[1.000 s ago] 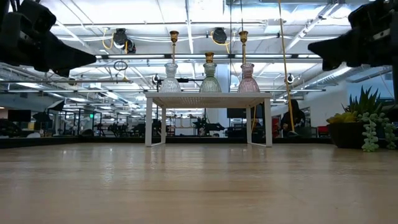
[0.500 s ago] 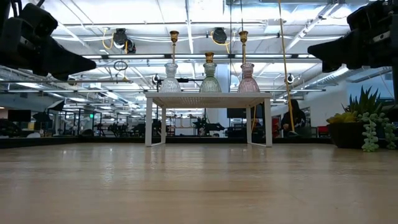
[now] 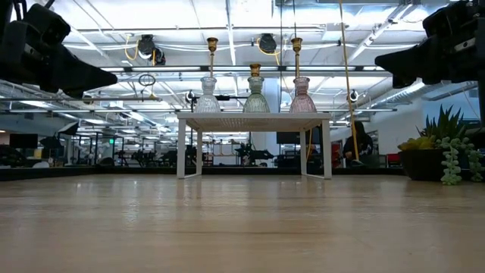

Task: Pick & Place candle stick holders
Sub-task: Return to Home Position

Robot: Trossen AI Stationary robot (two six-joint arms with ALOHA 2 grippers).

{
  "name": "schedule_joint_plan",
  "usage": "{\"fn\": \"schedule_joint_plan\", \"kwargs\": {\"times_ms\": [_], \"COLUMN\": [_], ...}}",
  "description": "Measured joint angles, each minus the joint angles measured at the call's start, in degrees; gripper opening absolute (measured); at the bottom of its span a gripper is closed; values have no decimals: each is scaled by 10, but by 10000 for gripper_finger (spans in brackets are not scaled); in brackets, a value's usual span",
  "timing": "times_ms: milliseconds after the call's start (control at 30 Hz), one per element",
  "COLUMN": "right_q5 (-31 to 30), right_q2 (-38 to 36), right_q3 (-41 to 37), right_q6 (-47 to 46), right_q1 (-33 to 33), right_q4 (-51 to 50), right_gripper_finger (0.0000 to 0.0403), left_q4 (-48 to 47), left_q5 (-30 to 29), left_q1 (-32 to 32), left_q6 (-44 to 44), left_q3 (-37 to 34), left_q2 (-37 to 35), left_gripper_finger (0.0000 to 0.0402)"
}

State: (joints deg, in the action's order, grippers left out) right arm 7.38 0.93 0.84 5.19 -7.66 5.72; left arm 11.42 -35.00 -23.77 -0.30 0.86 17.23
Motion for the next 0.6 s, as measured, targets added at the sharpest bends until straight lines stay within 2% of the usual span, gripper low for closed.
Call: {"fn": "schedule_joint_plan", "kwargs": {"times_ms": [600], "right_q5": [0], "right_q2": [0], "right_q3": [0], "right_q6": [0], "right_q1": [0], "right_q4": [0], "right_gripper_finger": [4], "left_q4": [0], "left_q5": [0], "left_q1": [0], "left_q6": [0], "left_q3": [0], "left_q2": [0], "left_gripper_finger": [42]}}
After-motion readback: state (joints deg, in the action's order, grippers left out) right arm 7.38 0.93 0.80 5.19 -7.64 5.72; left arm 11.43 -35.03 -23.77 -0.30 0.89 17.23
